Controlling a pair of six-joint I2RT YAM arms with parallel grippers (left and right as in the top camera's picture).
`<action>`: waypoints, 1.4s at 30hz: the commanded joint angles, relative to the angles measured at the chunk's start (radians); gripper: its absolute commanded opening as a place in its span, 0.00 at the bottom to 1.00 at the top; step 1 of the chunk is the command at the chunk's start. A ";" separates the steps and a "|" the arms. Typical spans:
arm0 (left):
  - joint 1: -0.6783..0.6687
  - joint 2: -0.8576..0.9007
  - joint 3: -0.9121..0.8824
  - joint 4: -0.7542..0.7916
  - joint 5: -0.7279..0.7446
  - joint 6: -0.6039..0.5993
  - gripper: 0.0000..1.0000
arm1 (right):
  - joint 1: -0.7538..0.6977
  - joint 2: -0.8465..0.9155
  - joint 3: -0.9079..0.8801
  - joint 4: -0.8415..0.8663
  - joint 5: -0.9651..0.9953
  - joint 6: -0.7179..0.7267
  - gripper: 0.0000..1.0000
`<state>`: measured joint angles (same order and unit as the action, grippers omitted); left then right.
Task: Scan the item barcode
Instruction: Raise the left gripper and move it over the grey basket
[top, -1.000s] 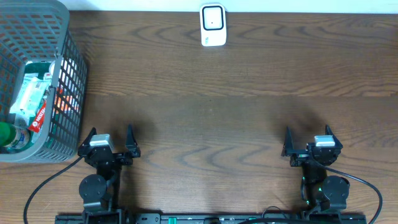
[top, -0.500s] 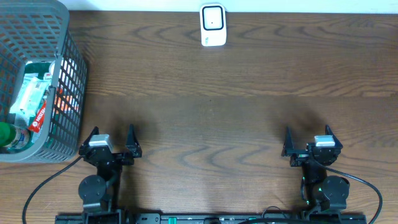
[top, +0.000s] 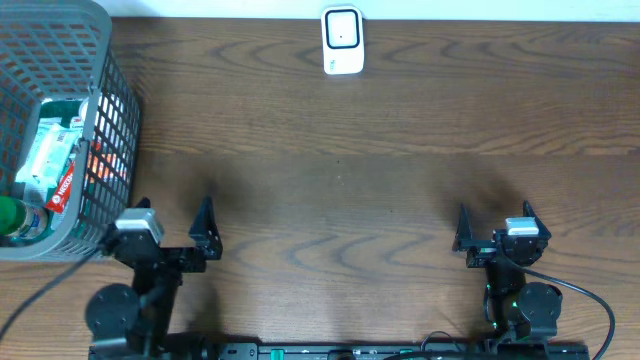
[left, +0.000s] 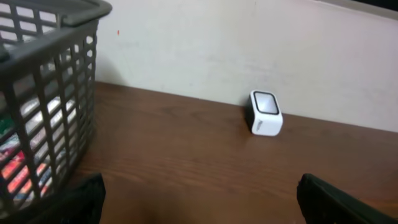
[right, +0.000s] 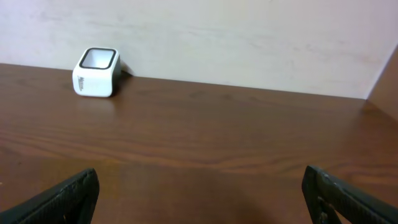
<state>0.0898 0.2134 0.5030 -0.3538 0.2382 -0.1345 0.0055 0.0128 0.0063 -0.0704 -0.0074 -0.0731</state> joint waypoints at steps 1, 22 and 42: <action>0.004 0.105 0.147 -0.056 0.017 -0.009 0.98 | 0.003 -0.001 -0.001 -0.005 -0.005 -0.010 0.99; 0.005 0.975 1.182 -0.799 0.012 0.097 0.98 | 0.003 -0.001 -0.001 -0.005 -0.005 -0.010 0.99; 0.005 1.189 1.339 -0.851 0.011 0.068 0.26 | 0.003 -0.001 -0.001 -0.005 -0.005 -0.010 0.99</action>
<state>0.0898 1.4437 1.8210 -1.2232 0.2413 -0.0372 0.0055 0.0128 0.0063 -0.0708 -0.0074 -0.0731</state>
